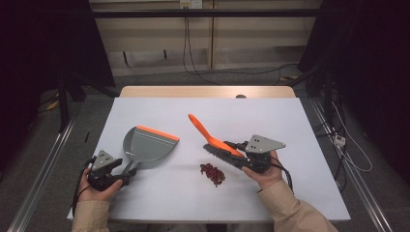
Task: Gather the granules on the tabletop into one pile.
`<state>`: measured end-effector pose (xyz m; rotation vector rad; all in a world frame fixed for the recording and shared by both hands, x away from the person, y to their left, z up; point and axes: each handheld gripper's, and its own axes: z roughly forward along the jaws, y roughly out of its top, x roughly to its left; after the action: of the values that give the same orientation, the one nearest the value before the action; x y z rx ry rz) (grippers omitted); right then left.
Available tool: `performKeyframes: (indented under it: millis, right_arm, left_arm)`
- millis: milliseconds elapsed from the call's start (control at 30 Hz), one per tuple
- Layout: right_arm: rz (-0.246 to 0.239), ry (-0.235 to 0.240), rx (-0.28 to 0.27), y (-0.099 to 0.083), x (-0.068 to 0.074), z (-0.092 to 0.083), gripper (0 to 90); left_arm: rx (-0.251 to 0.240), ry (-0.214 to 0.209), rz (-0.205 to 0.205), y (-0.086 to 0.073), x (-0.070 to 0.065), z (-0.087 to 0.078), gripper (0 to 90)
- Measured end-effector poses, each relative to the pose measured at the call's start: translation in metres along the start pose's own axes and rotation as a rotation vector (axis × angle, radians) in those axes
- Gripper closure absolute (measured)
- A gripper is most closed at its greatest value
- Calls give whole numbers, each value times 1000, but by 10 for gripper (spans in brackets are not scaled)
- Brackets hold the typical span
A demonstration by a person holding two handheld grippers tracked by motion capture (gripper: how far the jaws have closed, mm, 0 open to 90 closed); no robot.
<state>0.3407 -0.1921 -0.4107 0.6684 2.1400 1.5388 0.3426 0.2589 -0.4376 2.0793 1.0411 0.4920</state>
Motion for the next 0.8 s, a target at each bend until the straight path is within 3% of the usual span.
performKeyframes:
  millis: [133, 300, 533, 800]
  right_arm:
    - [3, -4, 2, 0, 0, 0, 714]
    - [8, -6, 6, -1, 0, 0, 714]
    - [20, -18, 4, -2, -1, -1, 714]
    - [39, -27, 2, -3, -2, -1, 714]
  left_arm:
    - [31, -24, 32, 5, -2, 9, 434]
    - [64, 0, 40, 6, 0, 10, 585]
    - [-4, -12, -24, 8, 9, 0, 623]
    - [-50, -58, -25, 11, 12, -14, 626]
